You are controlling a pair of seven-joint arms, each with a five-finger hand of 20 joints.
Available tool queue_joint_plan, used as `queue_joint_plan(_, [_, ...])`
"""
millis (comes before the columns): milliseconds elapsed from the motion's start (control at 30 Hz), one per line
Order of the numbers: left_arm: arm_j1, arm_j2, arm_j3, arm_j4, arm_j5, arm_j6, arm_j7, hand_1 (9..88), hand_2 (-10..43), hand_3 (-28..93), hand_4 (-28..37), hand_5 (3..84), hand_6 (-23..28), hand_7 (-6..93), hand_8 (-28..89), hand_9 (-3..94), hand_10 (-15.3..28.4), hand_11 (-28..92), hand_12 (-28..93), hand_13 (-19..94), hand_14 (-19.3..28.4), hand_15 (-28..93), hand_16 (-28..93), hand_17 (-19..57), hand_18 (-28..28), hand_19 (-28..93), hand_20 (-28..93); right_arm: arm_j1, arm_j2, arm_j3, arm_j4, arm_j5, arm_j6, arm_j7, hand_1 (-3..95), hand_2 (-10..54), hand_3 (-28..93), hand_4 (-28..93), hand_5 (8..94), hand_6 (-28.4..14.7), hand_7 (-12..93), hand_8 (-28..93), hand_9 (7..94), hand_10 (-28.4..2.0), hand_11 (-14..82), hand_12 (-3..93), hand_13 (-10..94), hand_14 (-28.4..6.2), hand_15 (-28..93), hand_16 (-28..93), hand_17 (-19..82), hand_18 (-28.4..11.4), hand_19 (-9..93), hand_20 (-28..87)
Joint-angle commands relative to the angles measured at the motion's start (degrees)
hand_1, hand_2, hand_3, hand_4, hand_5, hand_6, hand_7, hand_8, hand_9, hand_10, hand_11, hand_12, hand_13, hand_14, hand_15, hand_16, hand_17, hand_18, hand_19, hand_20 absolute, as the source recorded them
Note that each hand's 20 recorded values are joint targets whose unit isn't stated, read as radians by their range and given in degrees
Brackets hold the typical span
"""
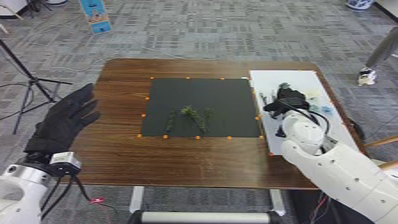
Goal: Arrange flowers
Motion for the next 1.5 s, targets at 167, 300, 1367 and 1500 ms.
queue_joint_plan(167, [0.15, -0.32, 0.04, -0.38, -0.25, 0.41, -0.11, 29.3, -9.5, 60, -28.3, 23.4, 1.6, 15.8, -9, 16.2, 8.1, 10, 18, 12, 10.3, 11, 5, -8.7, 14.7, 35, 8, -1.25, -1.47, -4.55, 1.94, -1.11, -3.79, -0.49, 30.7, -9.5, 73, -28, 71.4, -1.5, 43, -9, 80.8, -9.4, 54.0, 47.1, 77, -6.6, 81, 51, 47, -20.6, 93, 57])
queue_joint_plan(300, [0.27, -0.3, -0.13, -0.28, -0.34, 0.15, -0.04, 29.2, -9.5, 60, -28.3, 23.4, 1.6, 15.7, -9, 16.2, 8.1, 10, 18, 12, 10.3, 11, 5, -8.7, 14.7, 35, 8, -2.16, -1.53, -4.72, 1.42, -1.3, -4.46, -0.59, 31.3, -9.5, 73, -28, 71.1, -1.5, 42, -9, 80.4, -9.5, 53.5, 46.9, 77, -6.3, 80, 51, 47, -20.5, 93, 56])
queue_joint_plan(1367, [0.41, -0.1, -0.08, -0.11, -0.39, -0.24, -0.32, 29.0, -9.5, 60, -28.3, 23.5, 1.5, 15.6, -9, 16.2, 8.3, 10, 18, 12, 10.3, 11, 5, -8.7, 14.7, 35, 8, -12.48, -3.69, 2.45, -9.25, 1.34, 0.71, -3.54, 43.1, -9.5, 80, -17, 71.0, 1.5, 55, 31, 85.9, -7.5, 60.0, 48.8, 83, -5.9, 85, 50, 53, -21.0, 93, 64])
queue_joint_plan(1500, [0.47, -0.14, -0.19, -0.18, -0.38, -0.33, -0.34, 28.8, -9.5, 61, -28.3, 23.5, 1.5, 15.7, -9, 16.2, 8.2, 10, 18, 12, 10.3, 11, 5, -8.7, 14.7, 35, 8, -12.18, -5.09, 1.9, -9.5, 1.45, 0.96, -4.38, 43.2, -9.5, 80, -17, 71.0, 1.4, 56, 31, 85.9, -7.3, 60.0, 48.9, 83, -6.0, 85, 50, 53, -20.9, 93, 64])
